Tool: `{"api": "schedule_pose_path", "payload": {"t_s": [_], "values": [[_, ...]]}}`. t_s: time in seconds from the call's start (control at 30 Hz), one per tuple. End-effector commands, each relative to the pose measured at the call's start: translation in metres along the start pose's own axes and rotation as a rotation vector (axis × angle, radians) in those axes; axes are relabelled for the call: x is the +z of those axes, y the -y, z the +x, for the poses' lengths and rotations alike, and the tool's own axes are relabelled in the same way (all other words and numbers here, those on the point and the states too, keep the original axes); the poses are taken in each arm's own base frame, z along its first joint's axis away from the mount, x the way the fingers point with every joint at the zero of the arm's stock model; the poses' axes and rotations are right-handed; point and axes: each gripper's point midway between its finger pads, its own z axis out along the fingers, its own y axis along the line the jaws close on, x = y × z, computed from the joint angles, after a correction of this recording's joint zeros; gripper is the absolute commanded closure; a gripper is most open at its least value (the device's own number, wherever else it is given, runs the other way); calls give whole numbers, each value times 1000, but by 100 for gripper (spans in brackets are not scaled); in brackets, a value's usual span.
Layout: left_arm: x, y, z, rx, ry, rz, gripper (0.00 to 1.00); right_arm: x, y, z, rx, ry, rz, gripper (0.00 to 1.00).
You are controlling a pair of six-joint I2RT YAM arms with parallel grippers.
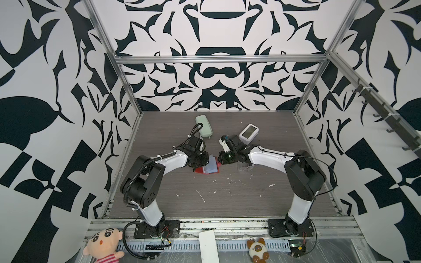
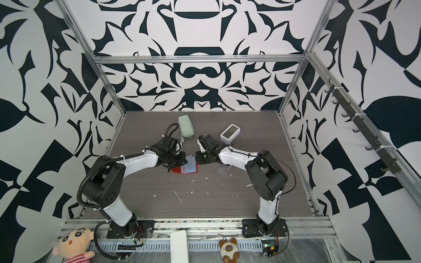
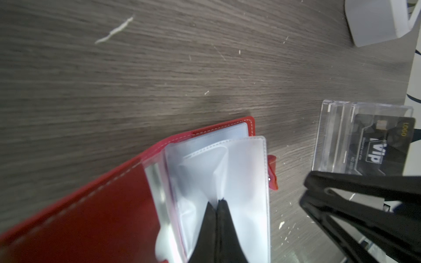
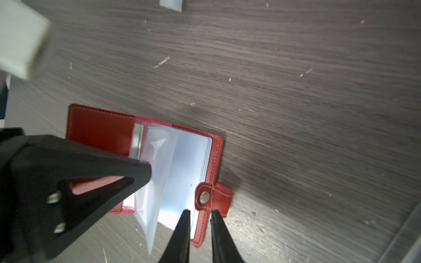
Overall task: Insert credit cards into a card holder
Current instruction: Flip over the card slot on the card holder.
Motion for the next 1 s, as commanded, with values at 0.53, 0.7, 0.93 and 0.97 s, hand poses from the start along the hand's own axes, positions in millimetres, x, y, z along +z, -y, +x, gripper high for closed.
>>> {"api": "schedule_pose_path", "payload": {"t_s": [0.53,0.7,0.93,0.97], "values": [[-7,2,-1,0,25,9,97,14,-29,14,-58,-98,-98,95],[-6,2,0,-1,21,14,96,20,-34,16,-52,-114,-120,95],[-14,5,-4,11,52,20,76,23,-46,11,-31,-94,-191,87],[-16,5,-5,15,62,18,73,24,-48,10,-27,-92,-200,86]]}}
